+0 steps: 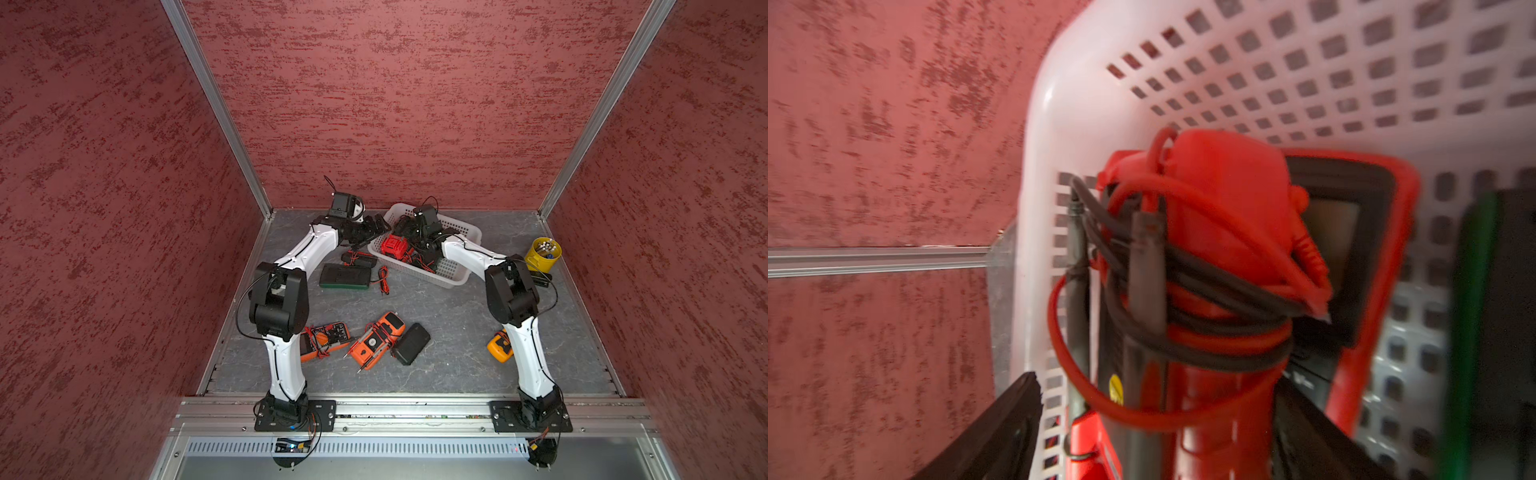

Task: Put the multimeter into the basket
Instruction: Place the multimeter in the basket, then pick up the multimeter from the center of the board.

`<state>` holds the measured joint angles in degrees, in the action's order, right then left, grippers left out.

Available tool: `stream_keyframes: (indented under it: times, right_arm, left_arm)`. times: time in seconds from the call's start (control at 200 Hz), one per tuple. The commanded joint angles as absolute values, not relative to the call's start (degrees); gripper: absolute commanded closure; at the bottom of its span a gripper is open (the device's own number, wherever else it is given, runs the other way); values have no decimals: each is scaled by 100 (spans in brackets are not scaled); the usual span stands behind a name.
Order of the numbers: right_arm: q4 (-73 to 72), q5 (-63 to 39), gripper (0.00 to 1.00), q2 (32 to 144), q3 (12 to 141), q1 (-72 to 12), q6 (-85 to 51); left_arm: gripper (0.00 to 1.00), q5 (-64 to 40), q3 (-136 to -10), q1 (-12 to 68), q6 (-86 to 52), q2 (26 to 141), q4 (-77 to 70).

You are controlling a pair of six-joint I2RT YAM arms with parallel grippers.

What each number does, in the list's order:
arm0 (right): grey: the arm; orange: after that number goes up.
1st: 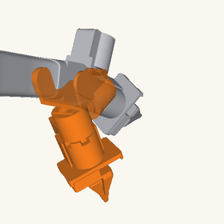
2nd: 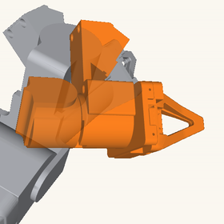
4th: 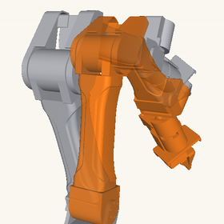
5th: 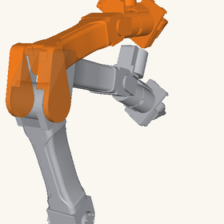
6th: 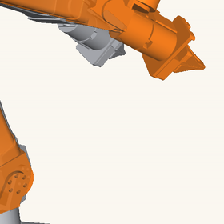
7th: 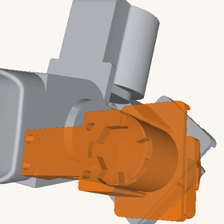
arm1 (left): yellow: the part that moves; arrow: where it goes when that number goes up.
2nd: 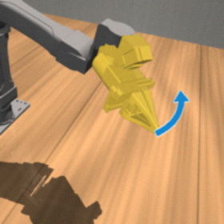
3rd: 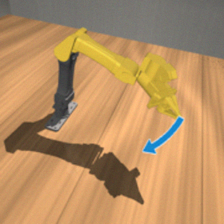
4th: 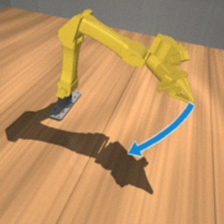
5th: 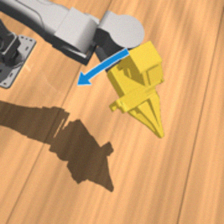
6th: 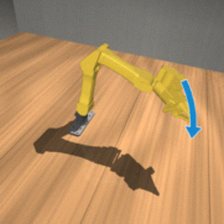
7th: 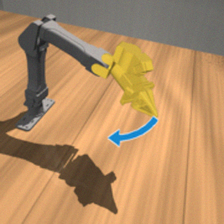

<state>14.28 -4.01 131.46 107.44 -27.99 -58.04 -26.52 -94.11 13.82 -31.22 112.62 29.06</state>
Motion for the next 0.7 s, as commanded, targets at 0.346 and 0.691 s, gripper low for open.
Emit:
stream_keyframes:
  times: [0.346,0.691]
  right_arm:
    - [2393,-35,8,12134,10677,-2829,-4992]
    - [3202,515,1,10885,9892,-2830,-4293]
  left_arm:
    - [0,-2410,-9166,1140,-3048,10945,2807]
    - [0,-2066,-8351,1419,-2350,10054,3380]
